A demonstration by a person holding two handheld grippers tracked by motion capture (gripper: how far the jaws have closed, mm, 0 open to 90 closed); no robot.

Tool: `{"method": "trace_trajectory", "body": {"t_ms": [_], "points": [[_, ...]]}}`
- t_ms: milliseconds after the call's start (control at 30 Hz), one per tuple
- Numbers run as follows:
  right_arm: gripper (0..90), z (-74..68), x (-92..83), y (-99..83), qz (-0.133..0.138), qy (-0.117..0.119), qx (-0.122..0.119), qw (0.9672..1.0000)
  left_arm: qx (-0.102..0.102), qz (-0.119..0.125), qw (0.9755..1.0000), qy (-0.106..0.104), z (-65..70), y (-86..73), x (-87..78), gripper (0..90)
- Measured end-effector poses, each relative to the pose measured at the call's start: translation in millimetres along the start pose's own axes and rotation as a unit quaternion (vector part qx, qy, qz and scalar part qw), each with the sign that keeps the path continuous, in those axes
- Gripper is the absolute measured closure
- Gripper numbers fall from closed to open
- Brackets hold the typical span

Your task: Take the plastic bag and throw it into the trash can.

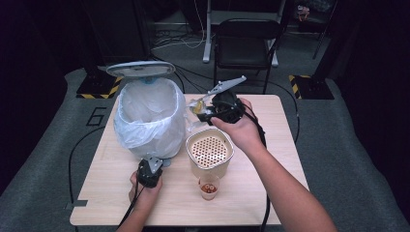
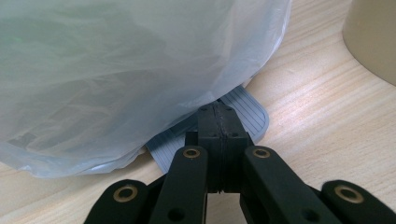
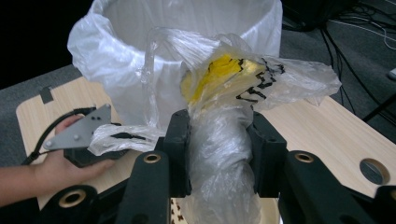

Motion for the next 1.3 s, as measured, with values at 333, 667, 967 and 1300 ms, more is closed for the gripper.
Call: {"method": "trace_trajectory", "body": {"t_ms": [333,667,967,1300], "points": [[64.9,-8.8,20.6,24.9,-0.002,0.007,-0.003,1.0,-0.001,0.001,1.0,-0.001,-0.3,-0.1,0.0,89.9],[64.8,-30.5,62.5,53.9,0.0,0.018,-0.029,0.9994,-0.001,0.001,1.0,-0.001,-0.6,-0.1,0.0,89.9],[64.7,-31.7,85.4,68.0,-0.007,0.02,-0.023,0.9995,-0.001,0.0,1.0,-0.001,-0.5,-0.1,0.0,89.9],[64.6,-29.4,110.3,73.2,0.001,-0.004,-0.006,1.0,0.001,-0.002,1.0,-0.002,-1.0,0.0,-0.3,89.9]]}}
Point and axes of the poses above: each handheld gripper's, and its own axes: x roughly forward along the jaws, y roughly out of its top, z roughly to its right, the point moved 1 cm from there along x, roughly forward along the jaws, and after that the axes turned 6 degrees about z, right-handed, at the moved point
